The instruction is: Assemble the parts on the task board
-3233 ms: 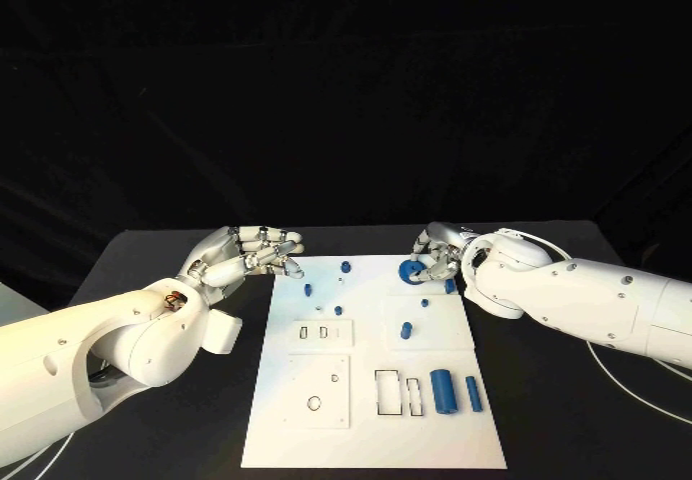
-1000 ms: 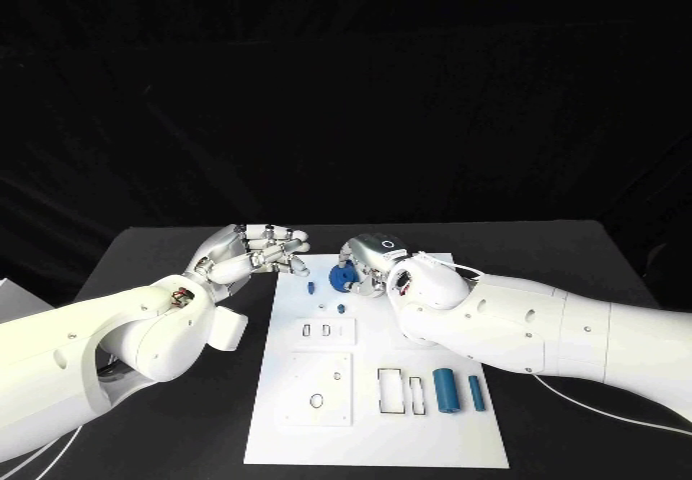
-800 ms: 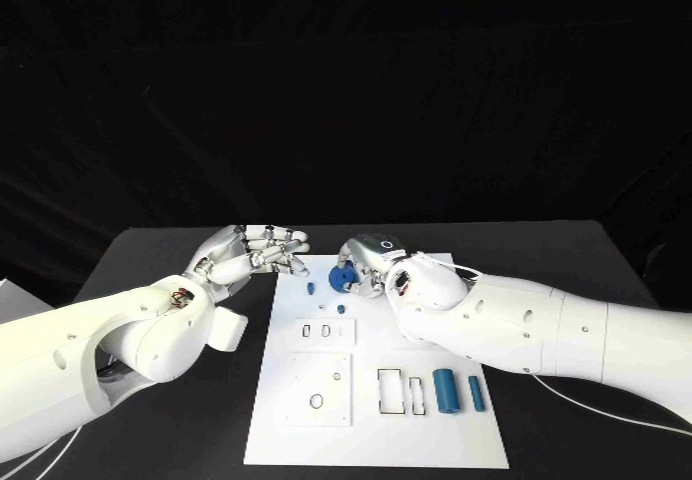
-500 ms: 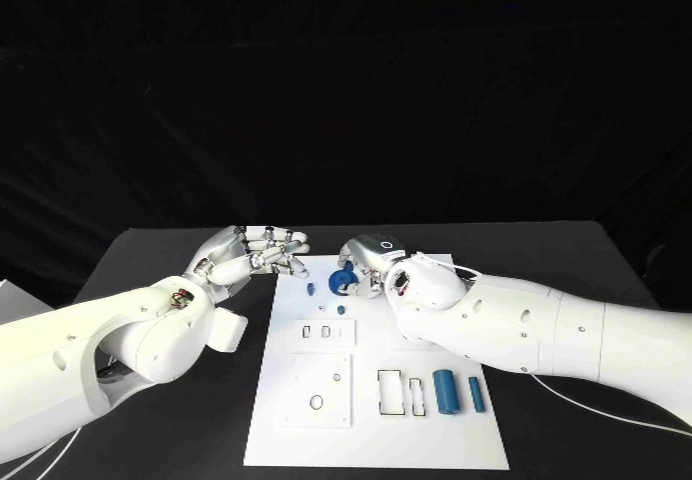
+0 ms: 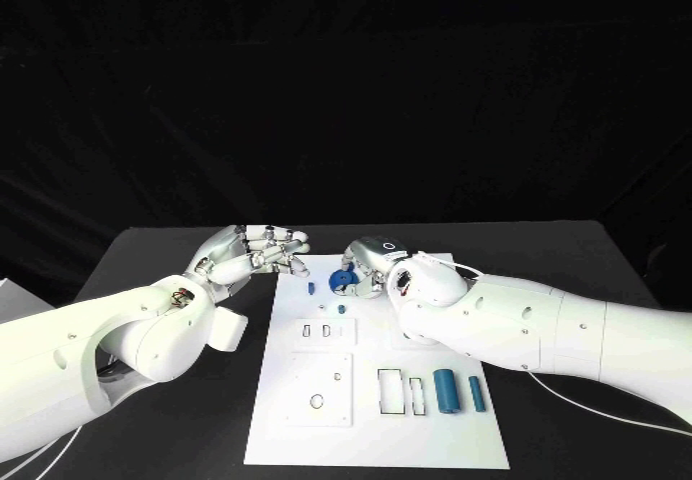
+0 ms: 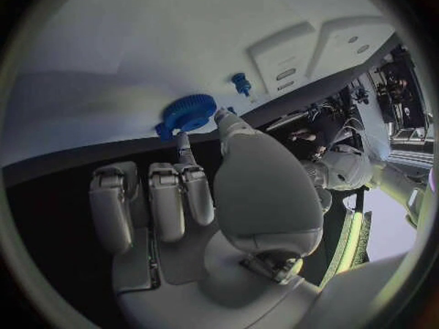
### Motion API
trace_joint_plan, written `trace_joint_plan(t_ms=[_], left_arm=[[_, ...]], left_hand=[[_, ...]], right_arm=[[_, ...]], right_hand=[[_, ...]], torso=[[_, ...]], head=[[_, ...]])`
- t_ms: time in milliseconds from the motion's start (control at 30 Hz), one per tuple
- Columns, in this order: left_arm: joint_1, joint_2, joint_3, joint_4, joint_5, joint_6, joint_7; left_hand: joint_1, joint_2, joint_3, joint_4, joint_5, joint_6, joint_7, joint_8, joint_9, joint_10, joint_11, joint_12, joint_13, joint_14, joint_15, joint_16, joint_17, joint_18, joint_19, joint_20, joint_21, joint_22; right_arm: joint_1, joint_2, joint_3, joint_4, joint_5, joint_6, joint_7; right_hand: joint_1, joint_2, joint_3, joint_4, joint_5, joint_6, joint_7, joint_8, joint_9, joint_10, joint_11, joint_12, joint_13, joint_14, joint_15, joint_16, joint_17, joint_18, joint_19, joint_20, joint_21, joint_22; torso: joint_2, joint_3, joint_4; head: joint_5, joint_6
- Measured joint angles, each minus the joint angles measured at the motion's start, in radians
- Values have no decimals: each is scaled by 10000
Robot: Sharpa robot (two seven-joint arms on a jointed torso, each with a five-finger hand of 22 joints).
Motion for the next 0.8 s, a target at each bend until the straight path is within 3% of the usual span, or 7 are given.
trace_joint_plan(t_ms=[200,300,400,567,667,800], left_arm=[[0,-3,0,-14,0,3,-9],[0,-9,-2,-45,0,3,-12],[0,-19,-2,-81,-1,4,-14],[0,-24,-2,-230,-2,4,-15],[0,-26,-1,-307,-2,4,-15],[0,-35,-1,-340,-2,4,-14]], left_hand=[[0,0,0,0,0,0,0,0,0,0,0,0,0,-37,-36,0,-1,-1,0,0,0,-1],[0,0,0,0,0,0,0,0,0,0,0,0,0,-37,-37,0,-1,0,1,1,0,-1],[0,0,0,0,0,0,0,0,0,0,0,0,0,-40,-33,0,-1,0,1,1,0,-2],[0,0,0,0,0,0,0,0,0,0,0,0,0,-74,-2,0,-2,0,1,1,0,-2],[0,0,0,0,0,0,0,0,-1,0,0,0,0,-74,-2,0,-2,-1,1,1,0,-2],[0,0,0,0,0,0,0,0,-1,0,0,0,0,-74,-2,0,-2,-1,1,1,0,-3]], right_arm=[[-1,-226,0,139,121,-90,39],[-12,-519,0,393,206,-439,125],[-7,-919,30,759,356,-986,293],[169,-1772,126,1586,788,-1680,664],[351,-2442,173,2021,1166,-1783,851],[523,-3288,191,2371,1768,-1662,1104]], right_hand=[[-24,29,33,-33,315,121,-9,1,36,0,0,0,0,0,0,0,0,0,0,0,0,-1],[31,76,44,-44,329,121,-9,1,36,0,-1,0,0,0,0,0,-1,1,0,0,0,-1],[165,-58,44,-44,329,99,12,-97,11,0,-1,-1,-1,0,0,0,-1,0,0,-1,0,-2],[189,-83,44,-44,155,23,87,-182,-18,0,-1,-1,-1,0,0,0,0,0,0,-1,0,-3],[219,-90,44,-44,155,23,87,-182,-18,0,-1,-1,-2,0,0,0,7,-1,0,-1,0,-3],[857,-82,210,-172,173,22,87,-223,-17,0,-1,-1,-2,0,-1,0,7,0,0,-1,0,-4]], torso=[[-6,2,-1],[-17,3,-13],[-26,8,-37],[-57,23,-84],[-82,39,-119],[-114,52,-171]], head=[[1,-2],[14,8],[26,28],[28,67],[12,83],[-32,91]])
